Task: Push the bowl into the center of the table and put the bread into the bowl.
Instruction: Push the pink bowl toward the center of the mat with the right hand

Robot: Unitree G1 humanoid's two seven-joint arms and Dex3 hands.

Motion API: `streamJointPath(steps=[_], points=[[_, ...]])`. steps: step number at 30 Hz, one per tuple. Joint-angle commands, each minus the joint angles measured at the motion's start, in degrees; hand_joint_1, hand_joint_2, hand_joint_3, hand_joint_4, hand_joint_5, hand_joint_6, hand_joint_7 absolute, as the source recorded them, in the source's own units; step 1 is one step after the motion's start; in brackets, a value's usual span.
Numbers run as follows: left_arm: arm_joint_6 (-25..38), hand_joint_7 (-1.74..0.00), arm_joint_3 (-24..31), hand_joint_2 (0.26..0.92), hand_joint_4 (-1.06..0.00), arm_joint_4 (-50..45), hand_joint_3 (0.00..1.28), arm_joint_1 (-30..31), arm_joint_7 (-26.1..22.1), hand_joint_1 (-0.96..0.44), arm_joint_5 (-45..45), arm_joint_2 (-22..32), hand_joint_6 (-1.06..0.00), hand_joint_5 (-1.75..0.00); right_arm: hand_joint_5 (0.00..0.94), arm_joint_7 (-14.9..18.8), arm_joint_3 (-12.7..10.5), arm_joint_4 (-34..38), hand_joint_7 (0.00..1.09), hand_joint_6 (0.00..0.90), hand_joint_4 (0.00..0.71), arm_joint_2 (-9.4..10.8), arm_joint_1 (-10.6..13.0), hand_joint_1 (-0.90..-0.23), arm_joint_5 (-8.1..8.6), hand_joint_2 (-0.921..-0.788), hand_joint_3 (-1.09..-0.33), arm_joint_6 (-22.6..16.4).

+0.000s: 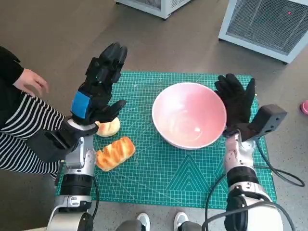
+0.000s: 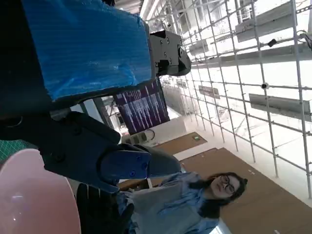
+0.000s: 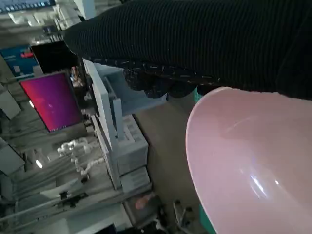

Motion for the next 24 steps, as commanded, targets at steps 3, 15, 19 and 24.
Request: streamJointPath(steps=[3, 15, 19, 24], points=[[-0.5, -0.4, 0.3, 0.921, -0.08, -0.8, 0.33, 0.9, 0.4, -0.65, 0.2, 0.4, 0.0, -0.03, 0.001, -0.8, -0.6, 1.2, 0.3, 0.08, 0.052, 1.8, -0.1, -0.625, 0.24, -0.921, -0.783, 1.1], [0.0, -0.41, 0.4, 0.921, -0.08, -1.6, 0.33, 1.5, 0.4, -0.65, -0.3, 0.5, 0.0, -0.03, 0.002, 0.4, -1.7, 0.7, 0.29, 0.076, 0.055, 1.0, -0.1, -0.624, 0.56, -0.921, -0.762, 1.2], [0.0, -0.41, 0.3, 0.921, -0.08, -1.6, 0.33, 1.6, 0.6, -0.65, -0.1, 0.3, 0.0, -0.03, 0.001, 1.3, -1.8, -0.2, 0.28, 0.078, 0.054, 0.2, -0.2, -0.611, 0.65, -0.921, -0.771, 0.6], [0.1, -0.41, -0.1, 0.921, -0.08, -2.3, 0.33, 1.9, 1.2, -0.65, 0.4, 0.1, 0.0, -0.03, 0.002, 3.1, -1.4, -3.2, 0.28, 0.083, 0.057, -0.9, 0.2, -0.624, 0.52, -0.921, -0.769, -2.3]])
